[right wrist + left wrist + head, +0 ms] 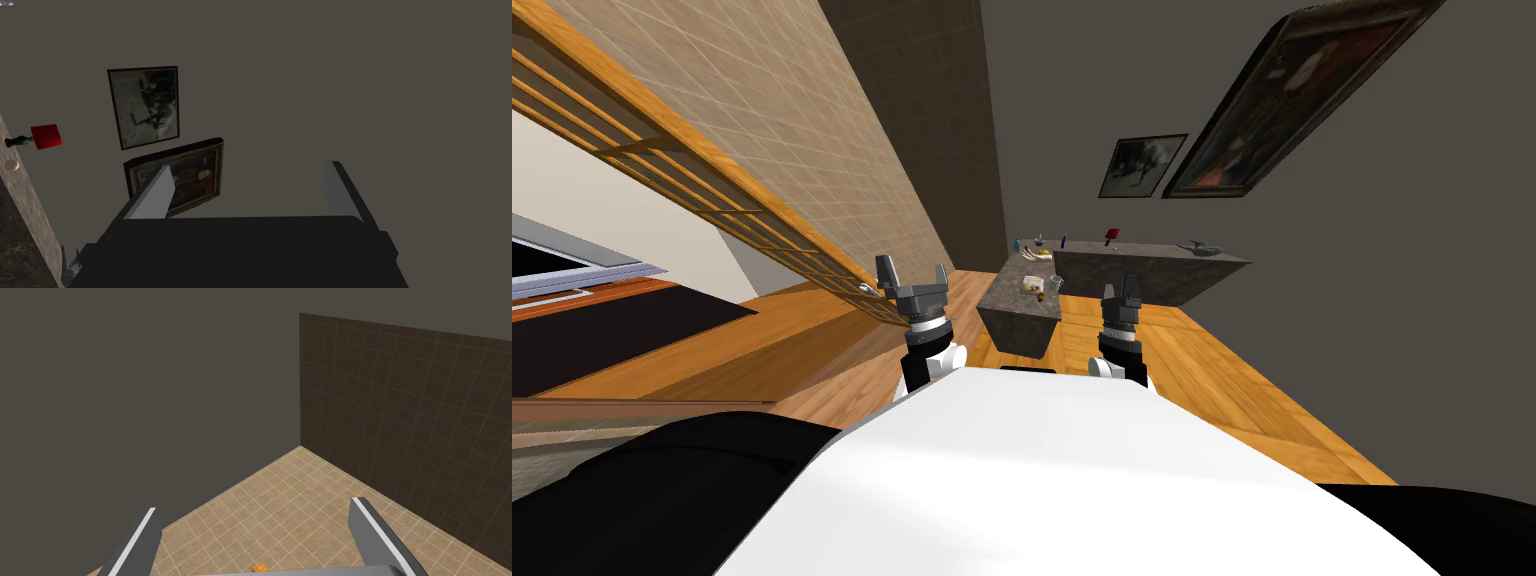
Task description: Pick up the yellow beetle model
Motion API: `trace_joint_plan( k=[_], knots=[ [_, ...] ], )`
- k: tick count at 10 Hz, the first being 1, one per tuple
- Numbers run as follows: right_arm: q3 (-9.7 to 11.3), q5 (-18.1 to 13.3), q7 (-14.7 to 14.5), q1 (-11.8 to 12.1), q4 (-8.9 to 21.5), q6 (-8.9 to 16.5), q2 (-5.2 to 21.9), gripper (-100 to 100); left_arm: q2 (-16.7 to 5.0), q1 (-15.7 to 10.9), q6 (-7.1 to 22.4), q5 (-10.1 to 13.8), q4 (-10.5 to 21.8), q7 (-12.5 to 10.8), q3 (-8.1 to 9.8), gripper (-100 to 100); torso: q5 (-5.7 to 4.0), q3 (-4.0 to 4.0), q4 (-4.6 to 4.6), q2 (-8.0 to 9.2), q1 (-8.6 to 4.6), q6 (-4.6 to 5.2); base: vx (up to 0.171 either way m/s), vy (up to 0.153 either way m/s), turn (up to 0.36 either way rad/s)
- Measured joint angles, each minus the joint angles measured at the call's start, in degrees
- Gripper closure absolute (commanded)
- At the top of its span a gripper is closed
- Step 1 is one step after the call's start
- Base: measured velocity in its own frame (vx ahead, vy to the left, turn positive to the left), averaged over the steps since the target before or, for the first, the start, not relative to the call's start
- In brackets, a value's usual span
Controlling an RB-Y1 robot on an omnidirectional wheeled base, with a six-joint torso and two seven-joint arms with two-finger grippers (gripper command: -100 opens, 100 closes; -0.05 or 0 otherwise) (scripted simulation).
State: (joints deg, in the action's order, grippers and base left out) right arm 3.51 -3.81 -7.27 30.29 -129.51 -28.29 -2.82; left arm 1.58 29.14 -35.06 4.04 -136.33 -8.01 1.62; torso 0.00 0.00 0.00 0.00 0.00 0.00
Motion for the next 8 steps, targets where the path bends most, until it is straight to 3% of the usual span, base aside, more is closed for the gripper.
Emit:
trace_joint_plan(
  k=[3,6,8],
  knots=[
    [0.07,-2.79,0.43,-1.63,1.41,-0.35,4.54,-100,-0.01,-0.01,0.0,0.0,0.0,0.0,0.0,0,-0.06,0.11,0.04,0.19,-0.3,-0.01,-0.057,-0.07,0.066],
    [0.48,-8.04,1.04,-4.86,3.83,-0.71,9.42,-100,-0.01,-0.01,0.0,0.0,0.01,0.0,0.0,0,-0.09,0.22,0.09,0.37,-0.4,-0.01,-0.092,-0.088,0.081],
    [0.46,-10.99,1.4,-7.37,5.64,-0.64,11.16,-100,-0.01,-0.01,0.0,0.0,0.0,0.0,0.0,0,-0.07,0.13,0.05,0.21,-0.31,-0.01,-0.053,-0.063,0.065]
  ],
)
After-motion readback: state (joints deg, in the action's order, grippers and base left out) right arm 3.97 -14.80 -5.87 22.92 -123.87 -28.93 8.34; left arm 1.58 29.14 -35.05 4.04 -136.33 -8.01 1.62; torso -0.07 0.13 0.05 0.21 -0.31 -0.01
